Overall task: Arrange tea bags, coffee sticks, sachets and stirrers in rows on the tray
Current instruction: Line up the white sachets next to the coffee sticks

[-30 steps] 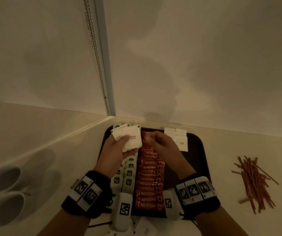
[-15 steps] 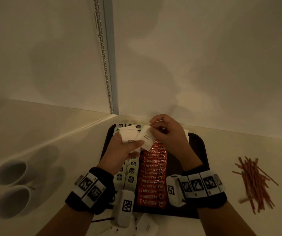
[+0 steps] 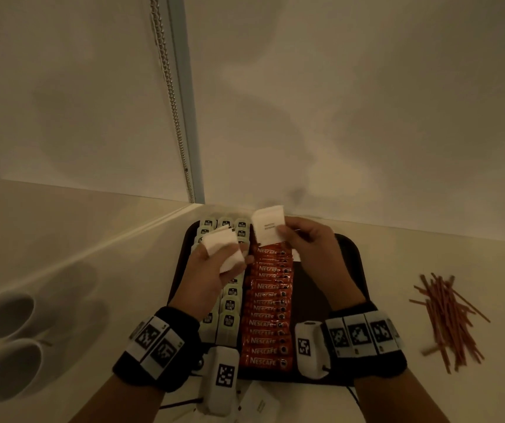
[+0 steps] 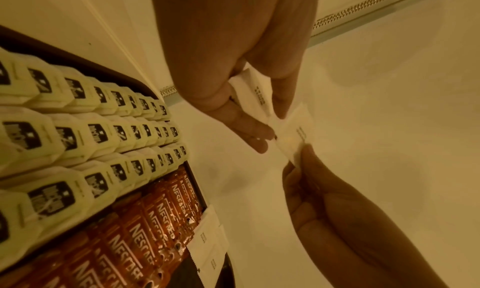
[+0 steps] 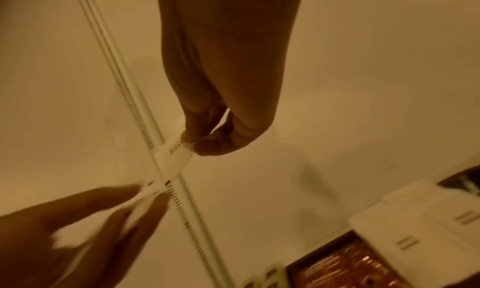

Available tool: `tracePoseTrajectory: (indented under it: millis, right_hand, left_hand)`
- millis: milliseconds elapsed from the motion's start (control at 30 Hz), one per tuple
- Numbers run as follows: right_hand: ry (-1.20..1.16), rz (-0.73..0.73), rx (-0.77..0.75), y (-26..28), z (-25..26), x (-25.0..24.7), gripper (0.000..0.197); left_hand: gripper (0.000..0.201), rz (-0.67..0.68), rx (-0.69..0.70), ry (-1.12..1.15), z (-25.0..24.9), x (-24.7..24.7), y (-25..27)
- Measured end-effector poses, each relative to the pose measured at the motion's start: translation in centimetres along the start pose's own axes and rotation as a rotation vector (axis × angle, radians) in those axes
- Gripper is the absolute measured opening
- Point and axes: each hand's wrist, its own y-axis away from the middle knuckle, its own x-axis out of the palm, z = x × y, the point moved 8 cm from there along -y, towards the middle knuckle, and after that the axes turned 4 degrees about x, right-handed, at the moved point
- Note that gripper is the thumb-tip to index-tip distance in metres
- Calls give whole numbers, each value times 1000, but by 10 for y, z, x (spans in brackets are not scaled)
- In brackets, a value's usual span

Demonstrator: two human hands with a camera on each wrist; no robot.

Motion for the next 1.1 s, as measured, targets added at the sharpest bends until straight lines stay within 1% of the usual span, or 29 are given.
tracePoseTrajectory:
  millis: [67,133,200,300,400,667,767,900,1000,1067,1100]
  right_hand:
    - [-2,-121,34,-9,-18,-28,20]
    - [22,-244,81,-16,-48,-56,22]
    - [105,-330,162,-20,-83,-77,24]
    - [293,-364,296,-18,-130,-90,26]
    - [338,-351,375,-15,-156,-87,22]
    - [339,-380,423,-24,-169,-76,22]
    - [340,-389,411,-25,-166,-73,25]
    - [336,-412,403,-26,-165,-71,23]
    - [343,-409,404,-26,-164,-69,22]
    - [370,-422,371,-26,-153,-68,23]
    - [382,-419,321,-26,-140,-63,23]
  left_hand:
    - [23,-28,-40,83,-1,-7,-3]
    - [27,-28,-68,146,-2,-12,-4]
    - [30,-24,-75,169,-4,-15,-4]
    - [27,-26,-90,167,-2,-16,-4]
    - [26,-16,-106,143,1,-15,-4]
    - [29,15,-120,122,3,-17,-4]
    - [31,23,-124,145,3,-18,-4]
    - [31,38,-135,184,3,-14,-3]
    - [33,54,-114,159,3,-12,-4]
    - [33,65,-75,107,0,-11,-5]
    - [32,74,-53,76,-1,-10,-5]
